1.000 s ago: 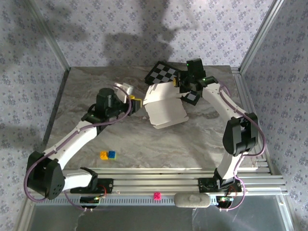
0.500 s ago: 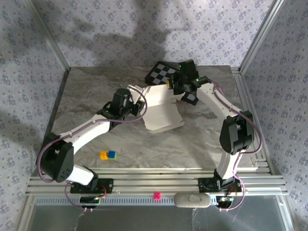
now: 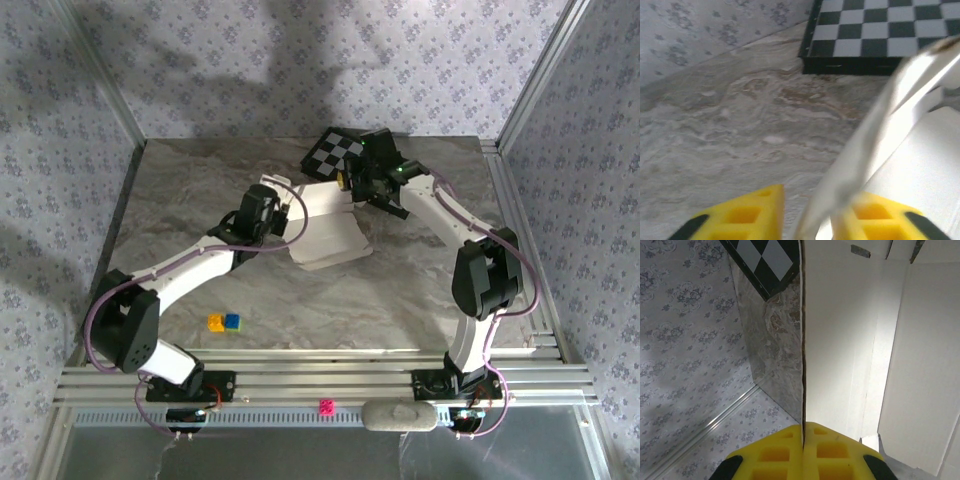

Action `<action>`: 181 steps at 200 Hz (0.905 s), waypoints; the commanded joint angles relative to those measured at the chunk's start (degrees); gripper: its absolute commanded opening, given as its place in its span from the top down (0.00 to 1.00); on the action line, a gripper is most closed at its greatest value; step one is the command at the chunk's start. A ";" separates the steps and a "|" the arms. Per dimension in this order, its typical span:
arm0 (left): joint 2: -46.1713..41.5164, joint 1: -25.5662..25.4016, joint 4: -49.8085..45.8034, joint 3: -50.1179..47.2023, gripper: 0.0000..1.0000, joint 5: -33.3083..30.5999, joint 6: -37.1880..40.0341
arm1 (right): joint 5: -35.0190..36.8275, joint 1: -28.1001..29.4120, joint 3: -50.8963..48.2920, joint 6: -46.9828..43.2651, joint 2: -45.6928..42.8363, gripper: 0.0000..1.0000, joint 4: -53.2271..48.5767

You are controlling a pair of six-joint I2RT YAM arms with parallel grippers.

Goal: Fold the paper box

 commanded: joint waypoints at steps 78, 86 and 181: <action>1.42 0.44 -1.47 -2.14 0.92 -1.95 -1.67 | 2.51 2.62 0.94 1.76 5.11 1.00 0.37; 1.60 0.38 -1.77 -2.56 0.97 -2.74 -2.48 | 3.04 2.89 0.68 2.03 5.37 1.00 1.23; 4.18 0.09 -8.80 -4.31 1.00 -12.22 -28.24 | 10.59 6.61 -2.55 11.66 10.13 1.00 14.79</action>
